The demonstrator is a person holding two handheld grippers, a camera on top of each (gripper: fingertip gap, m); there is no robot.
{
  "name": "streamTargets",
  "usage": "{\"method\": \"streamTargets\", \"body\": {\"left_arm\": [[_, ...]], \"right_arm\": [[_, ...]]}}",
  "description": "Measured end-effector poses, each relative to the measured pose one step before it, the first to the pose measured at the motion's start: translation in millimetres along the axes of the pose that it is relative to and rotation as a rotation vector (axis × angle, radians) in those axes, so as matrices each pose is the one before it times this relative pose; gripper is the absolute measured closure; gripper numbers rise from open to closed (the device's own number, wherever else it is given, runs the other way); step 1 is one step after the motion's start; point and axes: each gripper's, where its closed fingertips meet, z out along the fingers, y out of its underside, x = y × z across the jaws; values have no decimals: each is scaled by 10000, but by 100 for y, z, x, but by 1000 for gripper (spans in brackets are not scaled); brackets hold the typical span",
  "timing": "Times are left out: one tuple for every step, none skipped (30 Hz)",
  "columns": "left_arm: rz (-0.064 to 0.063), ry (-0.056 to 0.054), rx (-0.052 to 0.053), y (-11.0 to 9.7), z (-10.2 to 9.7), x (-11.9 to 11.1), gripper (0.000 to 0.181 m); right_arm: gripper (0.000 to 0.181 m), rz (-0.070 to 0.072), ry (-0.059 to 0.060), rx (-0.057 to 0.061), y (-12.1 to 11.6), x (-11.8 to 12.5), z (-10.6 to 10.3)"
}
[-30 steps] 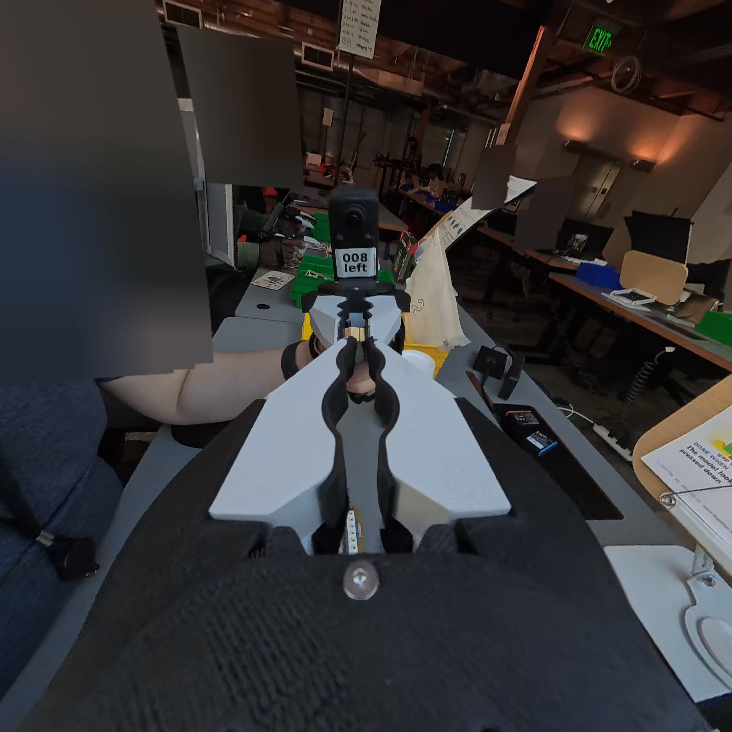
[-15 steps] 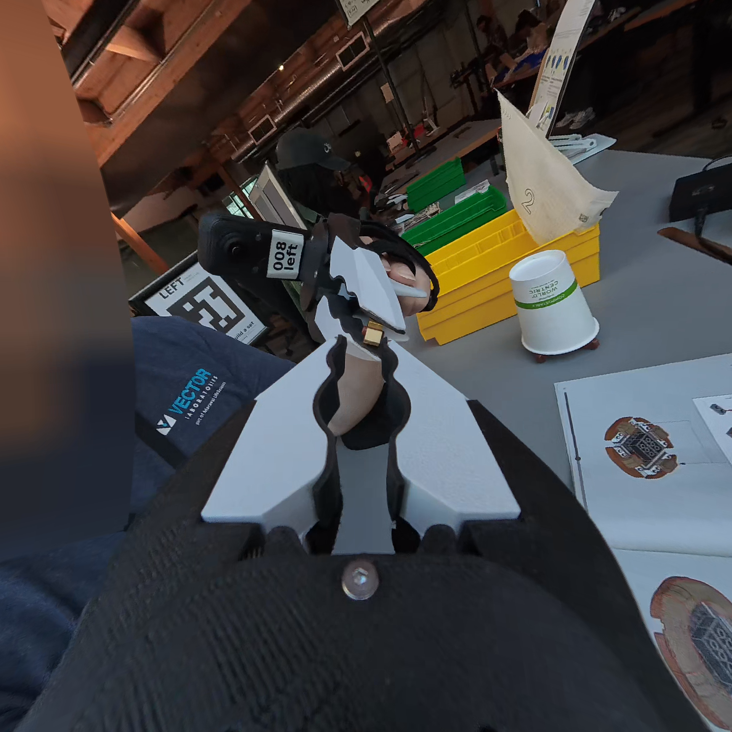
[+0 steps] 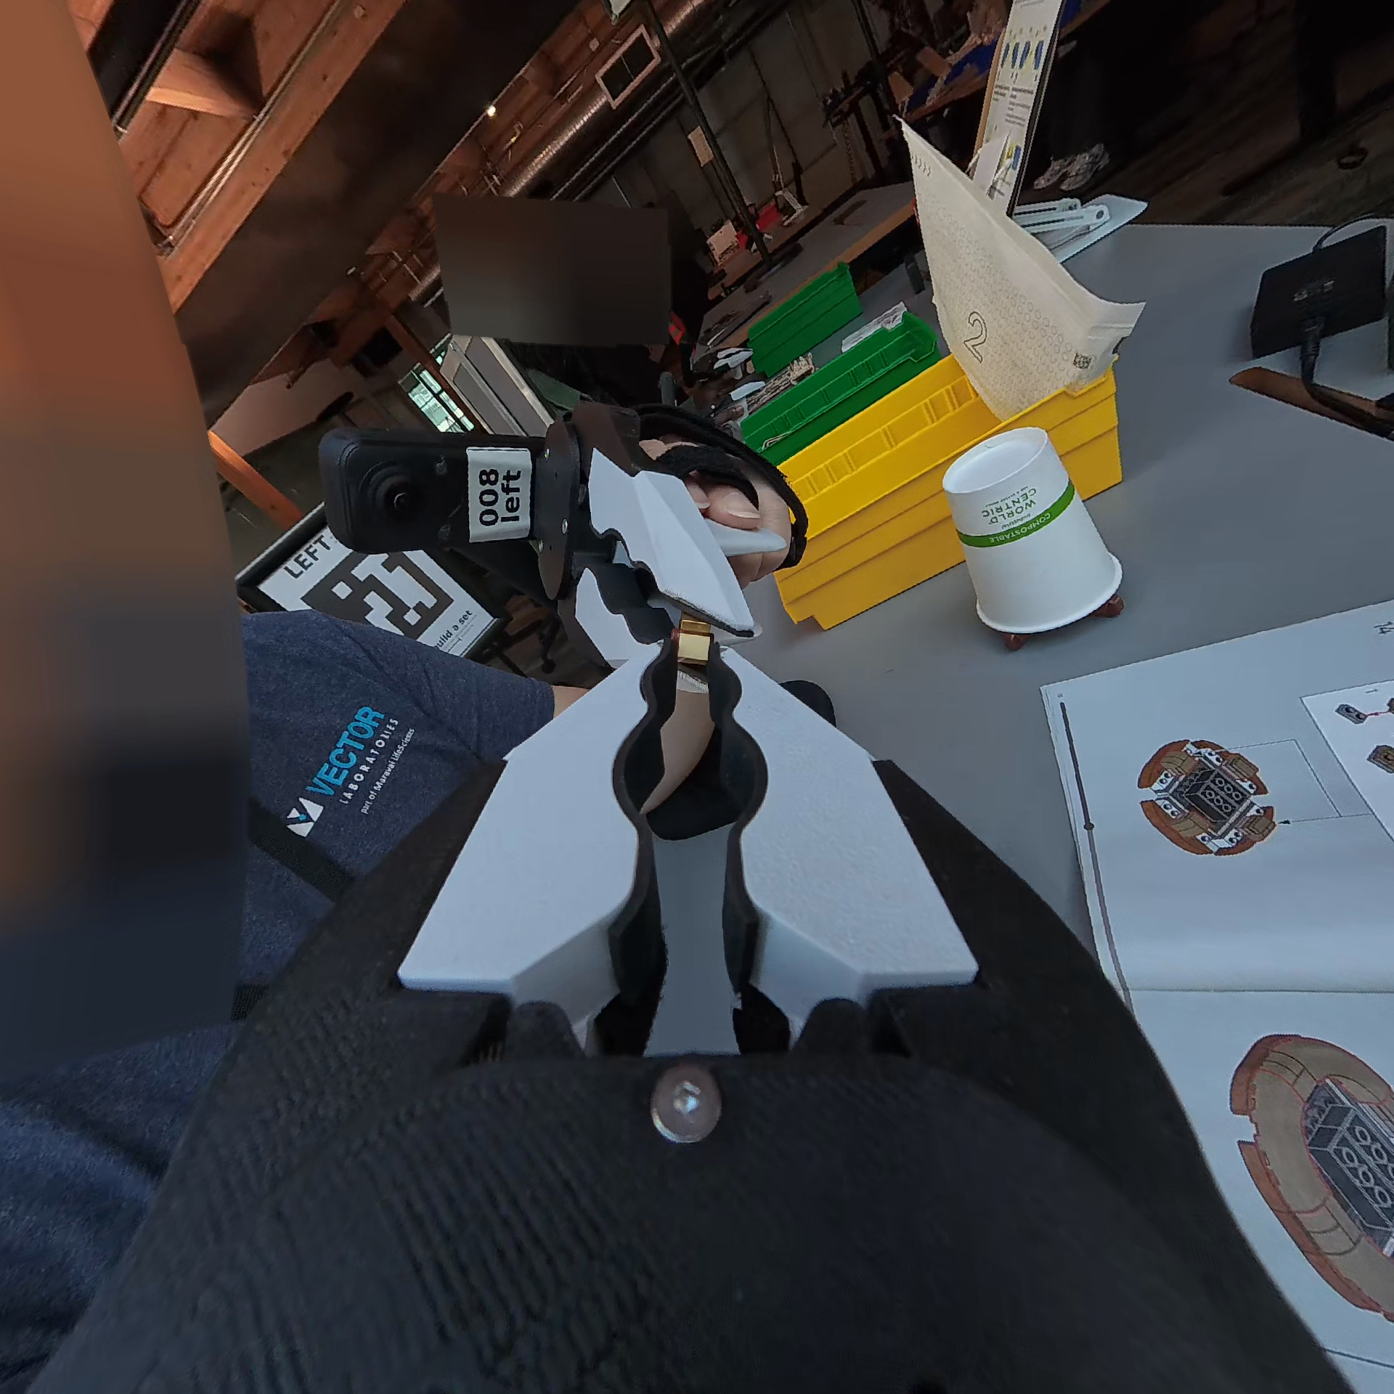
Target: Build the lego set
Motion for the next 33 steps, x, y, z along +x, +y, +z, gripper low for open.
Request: {"method": "streamTargets", "body": {"left_arm": [[-21, -27, 72, -136, 40, -14, 170], [-62, 46, 99, -163, 11, 59, 170], [-76, 76, 106, -153, 9, 92, 170], [-34, 16, 91, -106, -8, 12, 170], [22, -52, 54, -46, -5, -51, 170], [21, -43, 60, -47, 14, -35, 170], [-11, -7, 3, 28, 48, 13, 170], [-24, 1, -46, 95, 80, 7, 170], [-8, 31, 9, 63, 77, 57, 170], [-35, 23, 29, 38, 53, 41, 170], [-37, -11, 5, 41, 49, -21, 170], [3, -6, -32, 74, 30, -24, 170], [42, 15, -48, 116, 26, 29, 170], [32, 15, -43, 83, 35, 48, 170], [13, 3, -13, 30, 45, 29, 170], [-3, 9, -33, 50, 46, 24, 170], [8, 3, -60, 115, 51, 17, 170], [18, -9, -51, 130, 48, -5, 170], [-5, -9, -14, 88, 28, -16, 170], [-33, 48, 20, -8, -9, 46, 171], [-53, 37, 76, -114, -39, 31, 171], [-35, 9, 9, -60, 5, -1, 170], [20, 12, -55, 46, 37, 46, 170], [42, 10, -87, 119, 63, 71, 171], [27, 2, -92, 144, 83, 30, 171], [-13, -6, -15, 39, 58, 6, 171], [-42, 22, 16, -3, 34, 19, 171], [-15, 77, -4, 26, 3, 96, 170], [13, 18, -11, 16, 21, 38, 170], [9, -15, -23, 22, 30, -1, 170], [8, 39, -27, 53, 41, 74, 170], [4, -10, -37, 73, 52, -2, 170], [3, -2, -49, 95, 49, 3, 171]], "right_arm": [[175, 25, -100, 31, -43, -94, -70], [175, 34, -148, -5, 20, -139, -67], [175, 31, -152, -15, 48, -164, -50], [175, 21, -124, 20, -2, -101, -8], [175, 45, -91, 62, -59, -39, 4], [175, 67, -107, 46, -46, -32, -8], [175, 91, -76, 23, 11, 26, -28], [175, 86, -20, 13, 18, 99, -46], [175, 38, -15, -18, 63, 85, -46], [175, 52, -28, -10, 40, 41, -28], [175, 22, 5, 23, -16, 53, -26], [175, 26, 26, 19, -6, 74, 15], [175, 9, 46, -21, 51, 96, 11], [175, -15, 38, -37, 76, 81, 6], [175, 12, 0, -17, 29, 32, -19], [175, 2, 14, -18, 35, 38, -15], [175, -12, 62, -13, 33, 107, -9], [175, -21, 95, -16, 31, 120, 5], [175, -12, 84, 2, -6, 80, 29], [175, -22, 33, -32, 50, 4, 29], [175, -15, -43, -9, 9, -111, 14], [175, 21, -24, 6, -3, -56, 7], [175, 30, 18, -23, 46, 18, -6], [175, 18, 59, -49, 91, 105, -16], [175, 6, 90, -37, 70, 147, -28], [175, 12, 30, -13, 24, 60, -23], [175, 23, -7, 7, 4, 6, -8], [175, 1, -7, -58, 101, 9, 12], [175, -6, -9, -33, 58, 6, -3], [175, 26, -2, 8, -4, 19, -9], [175, 14, 12, -48, 88, 44, -5], [175, 9, 31, -5, 13, 79, -9], [175, 15, 42, -8, 22, 84, 1]]}}
